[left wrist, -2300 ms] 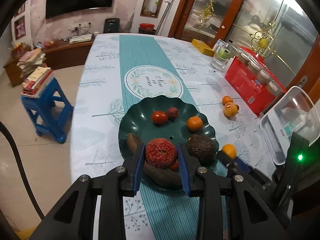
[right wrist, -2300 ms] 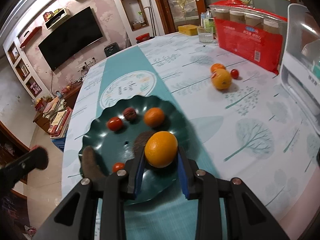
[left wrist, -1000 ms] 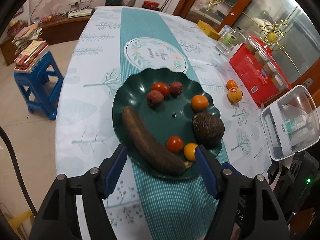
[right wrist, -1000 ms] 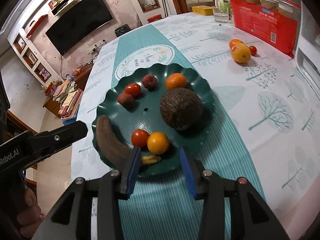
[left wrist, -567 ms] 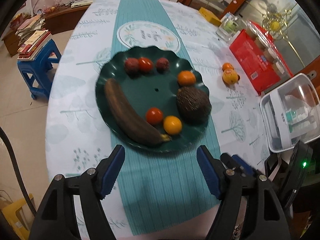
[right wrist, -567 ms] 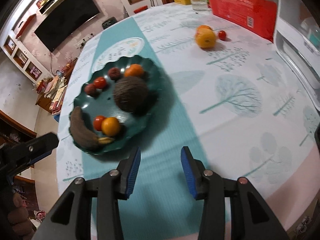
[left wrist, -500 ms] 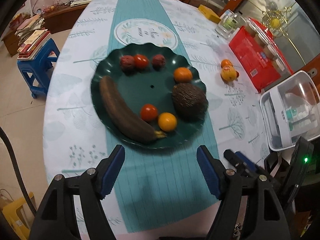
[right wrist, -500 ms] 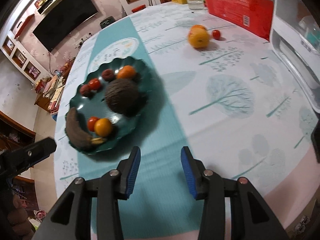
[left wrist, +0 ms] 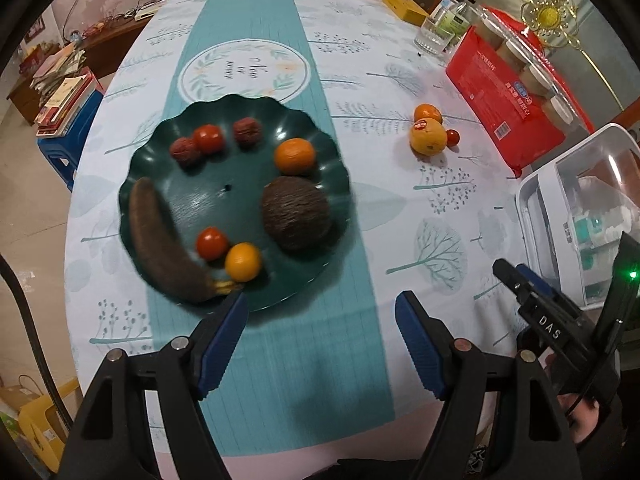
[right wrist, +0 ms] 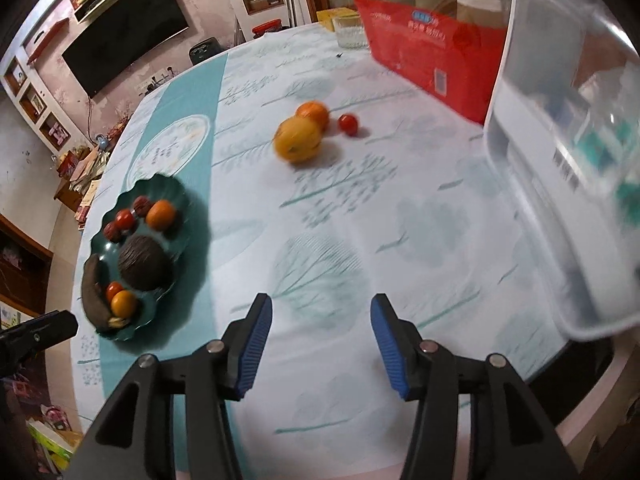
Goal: Organize fruits
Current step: 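Move both open grippers toward the grapefruit and the red cherry tomato, then grasp the stickered grapefruit with the left gripper while the right grasps the cherry tomato, then carry the grapefruit and tomato onto the green plate and open both grippers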
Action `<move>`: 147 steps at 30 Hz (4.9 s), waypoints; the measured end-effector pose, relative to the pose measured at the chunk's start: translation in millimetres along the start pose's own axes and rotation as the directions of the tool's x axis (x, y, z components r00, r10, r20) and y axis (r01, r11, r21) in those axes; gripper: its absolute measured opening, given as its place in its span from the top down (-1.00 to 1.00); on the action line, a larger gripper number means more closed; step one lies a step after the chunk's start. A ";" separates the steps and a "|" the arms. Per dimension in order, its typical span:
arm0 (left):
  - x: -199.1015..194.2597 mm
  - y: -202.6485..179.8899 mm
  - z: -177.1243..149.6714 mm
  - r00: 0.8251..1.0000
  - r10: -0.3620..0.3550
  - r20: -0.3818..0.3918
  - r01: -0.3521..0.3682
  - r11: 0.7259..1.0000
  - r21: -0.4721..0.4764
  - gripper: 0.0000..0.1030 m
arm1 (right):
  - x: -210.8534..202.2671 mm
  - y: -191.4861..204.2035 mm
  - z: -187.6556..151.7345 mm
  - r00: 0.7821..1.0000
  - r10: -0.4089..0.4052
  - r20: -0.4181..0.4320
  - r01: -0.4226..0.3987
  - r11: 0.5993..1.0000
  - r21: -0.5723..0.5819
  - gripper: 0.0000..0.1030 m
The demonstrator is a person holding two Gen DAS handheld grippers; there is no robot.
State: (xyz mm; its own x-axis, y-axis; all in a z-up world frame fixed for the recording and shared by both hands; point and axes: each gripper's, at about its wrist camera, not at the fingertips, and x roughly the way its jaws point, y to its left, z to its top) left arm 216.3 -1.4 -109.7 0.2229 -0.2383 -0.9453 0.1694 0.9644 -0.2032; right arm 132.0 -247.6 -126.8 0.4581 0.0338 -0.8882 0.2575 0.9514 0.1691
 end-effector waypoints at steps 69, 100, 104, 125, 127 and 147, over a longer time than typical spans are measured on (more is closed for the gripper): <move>209.9 -129.8 191.0 0.968 -0.169 -0.186 0.163 0.985 -0.050 -0.02 | 151.1 -33.3 139.4 0.974 0.153 0.168 -0.102 0.955 -0.280 0.48; 24.0 -11.6 104.0 0.996 -0.091 -0.024 0.082 0.963 -0.257 -0.01 | 43.5 63.2 103.1 0.953 0.285 0.101 -0.224 0.889 -0.399 0.49; -0.6 18.9 88.3 0.998 -0.053 0.034 0.061 0.947 -0.315 -0.01 | 36.9 88.8 95.3 0.939 0.331 0.091 -0.260 0.859 -0.441 0.49; -4.4 127.7 18.1 0.990 0.036 0.133 0.044 0.832 -0.553 -0.01 | 70.6 170.8 61.6 0.892 0.440 -0.102 -0.422 0.732 -0.535 0.49; 1.0 130.7 16.2 0.991 0.043 0.126 0.036 0.824 -0.565 -0.01 | 72.9 175.8 61.4 0.888 0.447 -0.111 -0.430 0.721 -0.544 0.49; -4.2 107.7 26.1 0.987 0.110 0.120 -0.033 0.856 -0.517 -0.09 | 77.0 186.5 62.2 0.848 0.503 -0.165 -0.508 0.686 -0.521 0.22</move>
State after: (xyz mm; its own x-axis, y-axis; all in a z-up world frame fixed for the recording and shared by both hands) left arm 258.7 100.5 -120.9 0.3533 -0.1428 -0.9245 -0.3583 0.8923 -0.2748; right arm 268.2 -86.7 -137.1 0.3776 0.5579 -0.7390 -0.4998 0.7947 0.3445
